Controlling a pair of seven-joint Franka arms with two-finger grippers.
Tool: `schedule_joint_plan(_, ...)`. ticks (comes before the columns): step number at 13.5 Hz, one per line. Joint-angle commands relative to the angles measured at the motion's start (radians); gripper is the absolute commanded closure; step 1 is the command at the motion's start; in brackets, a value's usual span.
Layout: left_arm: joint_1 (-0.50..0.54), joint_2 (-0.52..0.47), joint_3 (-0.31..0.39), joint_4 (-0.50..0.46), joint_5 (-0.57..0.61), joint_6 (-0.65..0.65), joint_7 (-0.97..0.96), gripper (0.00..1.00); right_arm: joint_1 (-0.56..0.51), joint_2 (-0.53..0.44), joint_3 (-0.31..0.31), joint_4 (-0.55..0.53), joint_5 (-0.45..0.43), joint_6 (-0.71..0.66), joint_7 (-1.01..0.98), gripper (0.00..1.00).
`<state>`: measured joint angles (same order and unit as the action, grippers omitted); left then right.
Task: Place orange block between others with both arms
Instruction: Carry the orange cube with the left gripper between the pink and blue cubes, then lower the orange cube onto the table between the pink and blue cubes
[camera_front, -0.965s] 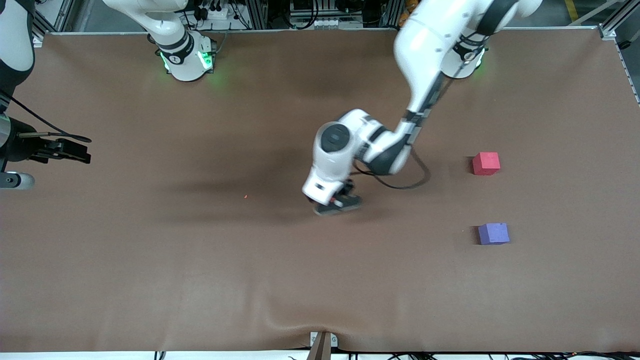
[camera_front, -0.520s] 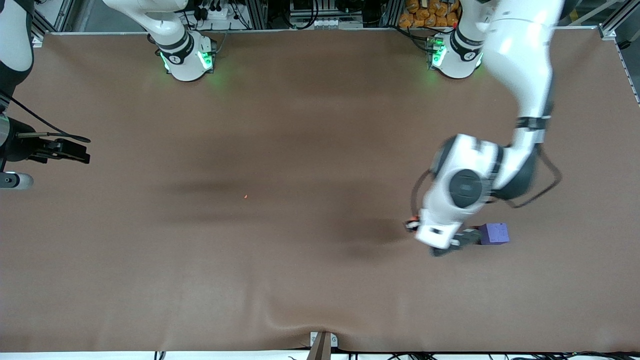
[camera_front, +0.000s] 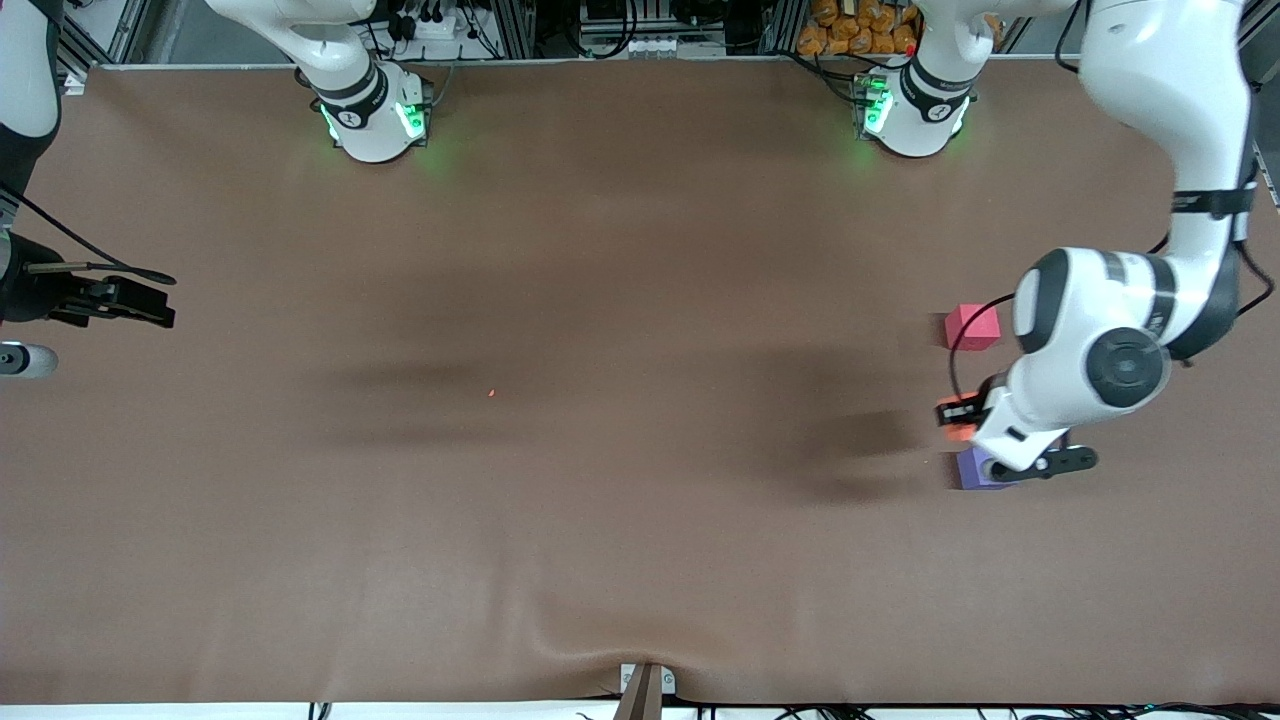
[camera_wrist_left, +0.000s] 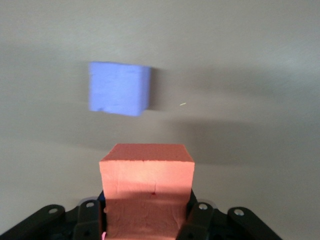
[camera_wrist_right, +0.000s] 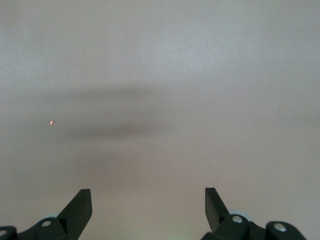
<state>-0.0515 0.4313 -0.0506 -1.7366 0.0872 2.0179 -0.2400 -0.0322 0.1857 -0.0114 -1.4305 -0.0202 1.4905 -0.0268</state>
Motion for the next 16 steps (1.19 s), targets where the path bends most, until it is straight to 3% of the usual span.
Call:
schedule_joint_plan(1,0.093,-0.055,-0.04,-0.116,0.008,0.063,0.149,1.0,-0.009,-0.012,0.007,0.001,-0.004,-0.004,0.013,0.0)
schedule_joint_plan(3,0.165,-0.083,-0.089,-0.223,0.008,0.164,0.185,1.0,-0.009,-0.012,0.005,0.002,-0.004,-0.004,0.013,0.0)
schedule_joint_plan(6,0.188,-0.105,-0.094,-0.328,0.008,0.283,0.212,1.0,-0.006,-0.012,0.005,0.002,-0.004,-0.004,0.013,0.0)
schedule_joint_plan(16,0.217,-0.01,-0.094,-0.351,0.006,0.422,0.192,1.0,-0.02,-0.012,0.007,0.004,-0.004,-0.004,0.008,0.0)
